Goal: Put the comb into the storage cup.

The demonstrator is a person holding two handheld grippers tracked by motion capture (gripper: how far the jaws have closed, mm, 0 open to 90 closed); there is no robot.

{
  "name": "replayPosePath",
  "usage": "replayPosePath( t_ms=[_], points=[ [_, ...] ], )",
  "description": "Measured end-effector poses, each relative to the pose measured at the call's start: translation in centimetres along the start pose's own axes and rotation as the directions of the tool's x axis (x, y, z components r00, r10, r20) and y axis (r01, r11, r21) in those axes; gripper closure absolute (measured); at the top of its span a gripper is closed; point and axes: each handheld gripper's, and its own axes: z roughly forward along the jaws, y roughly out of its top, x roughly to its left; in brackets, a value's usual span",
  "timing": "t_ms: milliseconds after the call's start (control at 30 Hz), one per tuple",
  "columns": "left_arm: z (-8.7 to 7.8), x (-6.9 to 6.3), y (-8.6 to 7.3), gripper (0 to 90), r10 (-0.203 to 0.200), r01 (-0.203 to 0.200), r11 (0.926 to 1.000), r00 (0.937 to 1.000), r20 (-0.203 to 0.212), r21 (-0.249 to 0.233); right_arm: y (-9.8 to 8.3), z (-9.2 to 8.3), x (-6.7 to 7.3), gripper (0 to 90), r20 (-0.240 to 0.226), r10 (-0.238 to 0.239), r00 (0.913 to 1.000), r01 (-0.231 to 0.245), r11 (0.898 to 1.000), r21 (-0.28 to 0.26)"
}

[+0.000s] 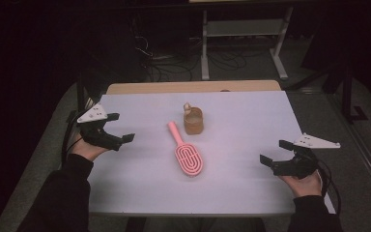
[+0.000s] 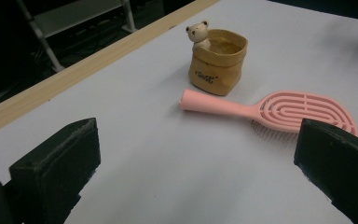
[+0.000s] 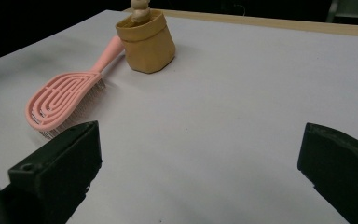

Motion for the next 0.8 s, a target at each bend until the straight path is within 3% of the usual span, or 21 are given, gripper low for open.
replayPosePath(
  t_ms=[267,600,800],
  points=[
    [1.2,0.1,1.0,0.1,0.028,-0.028,0.9993,0.9993,0.026,0.024,0.0,0.0,0.0,0.0,-0.002,0.003,1.0000,-0.003,1.000,-0.002],
    [2.7,0.7,2.0,0.1,0.034,-0.036,0.9981,0.9984,0.045,0.050,0.0,-0.1,-0.1,0.0,-0.003,0.005,1.0000,-0.005,1.000,-0.005],
    [3.7,1.1,2.3,0.1,0.016,-0.019,0.9987,0.9981,0.059,0.047,-0.1,-0.1,-0.1,0.0,-0.004,0.005,1.0000,-0.006,1.000,-0.005]
  ],
)
